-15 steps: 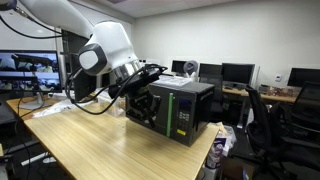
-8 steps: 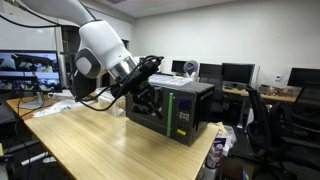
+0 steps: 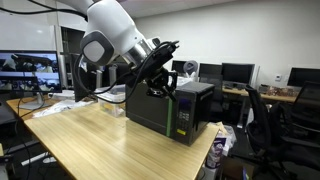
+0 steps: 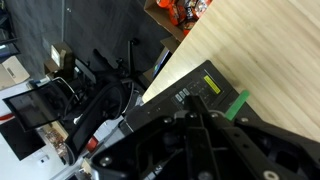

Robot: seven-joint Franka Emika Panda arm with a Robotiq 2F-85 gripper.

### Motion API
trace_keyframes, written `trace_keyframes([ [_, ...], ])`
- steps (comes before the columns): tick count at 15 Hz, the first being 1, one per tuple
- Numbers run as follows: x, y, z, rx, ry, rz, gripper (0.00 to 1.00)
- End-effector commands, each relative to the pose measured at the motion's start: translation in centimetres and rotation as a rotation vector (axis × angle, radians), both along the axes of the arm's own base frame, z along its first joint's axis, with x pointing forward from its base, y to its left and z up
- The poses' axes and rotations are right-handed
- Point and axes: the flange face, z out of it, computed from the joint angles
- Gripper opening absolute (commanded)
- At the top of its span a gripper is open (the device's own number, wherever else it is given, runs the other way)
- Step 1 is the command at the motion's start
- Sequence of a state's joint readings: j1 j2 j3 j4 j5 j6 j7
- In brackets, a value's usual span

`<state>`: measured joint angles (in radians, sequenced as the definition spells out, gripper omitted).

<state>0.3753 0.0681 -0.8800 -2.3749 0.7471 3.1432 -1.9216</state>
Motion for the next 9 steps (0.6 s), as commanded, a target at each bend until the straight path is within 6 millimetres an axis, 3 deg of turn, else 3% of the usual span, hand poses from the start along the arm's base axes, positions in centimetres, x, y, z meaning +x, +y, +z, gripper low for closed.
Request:
trace_keyframes([
  [1, 1.2, -0.9, -0.7, 0.111, 0.007, -0.037, 0.00],
  [3, 1.4, -1.8, -4.1, 0.195, 0.165, -0.033, 0.00],
  [7, 1.5, -1.1, -3.8, 0.193, 0.411, 0.048, 0.00],
  [9, 1.4, 0.0, -2.5, 0.184, 0.546, 0.115, 0.00],
])
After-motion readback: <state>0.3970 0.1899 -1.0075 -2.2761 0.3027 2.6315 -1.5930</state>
